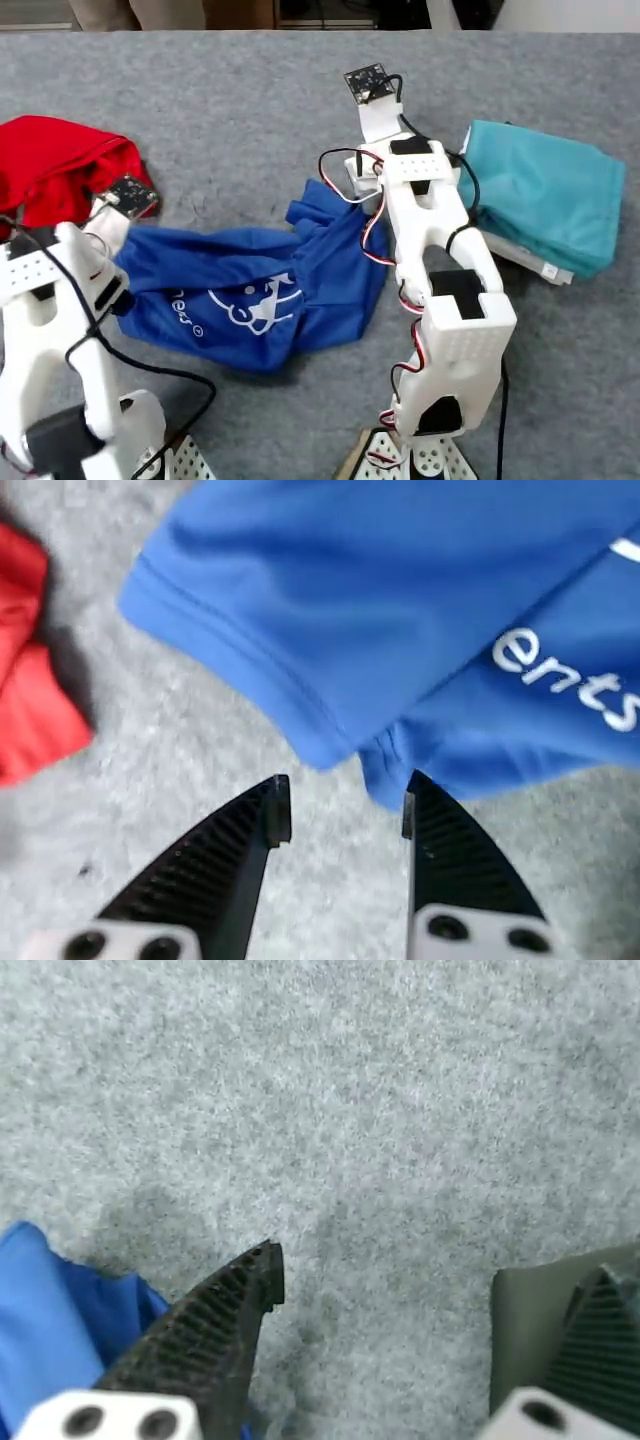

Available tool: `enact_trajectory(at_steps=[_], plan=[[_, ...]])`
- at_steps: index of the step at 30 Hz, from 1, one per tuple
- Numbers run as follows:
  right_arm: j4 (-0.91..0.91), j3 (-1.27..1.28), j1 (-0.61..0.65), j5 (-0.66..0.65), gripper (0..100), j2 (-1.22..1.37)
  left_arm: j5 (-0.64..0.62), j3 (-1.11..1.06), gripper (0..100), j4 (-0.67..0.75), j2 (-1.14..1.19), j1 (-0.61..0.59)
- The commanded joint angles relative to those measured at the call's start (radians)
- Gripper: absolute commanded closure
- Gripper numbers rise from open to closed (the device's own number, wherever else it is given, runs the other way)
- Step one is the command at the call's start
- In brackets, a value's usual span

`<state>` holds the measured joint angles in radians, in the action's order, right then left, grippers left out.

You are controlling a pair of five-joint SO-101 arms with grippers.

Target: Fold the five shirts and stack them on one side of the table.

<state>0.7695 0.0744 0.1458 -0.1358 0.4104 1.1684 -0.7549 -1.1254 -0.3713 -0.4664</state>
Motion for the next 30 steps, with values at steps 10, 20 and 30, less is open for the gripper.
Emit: enact_trajectory(at_steps=[10,20,30], plan=[[-0.014,-0.031,-0.013,-0.002,57.4,-0.004,0.003,0.137,81,0.077,0.228,0.032],[-0.015,-0.031,-0.013,-0.002,57.3,-0.004,0.002,0.161,96,0.08,0.249,0.061],[-0.015,-0.031,-0.013,-0.002,57.3,-0.004,0.002,0.161,96,0.077,0.251,0.066]])
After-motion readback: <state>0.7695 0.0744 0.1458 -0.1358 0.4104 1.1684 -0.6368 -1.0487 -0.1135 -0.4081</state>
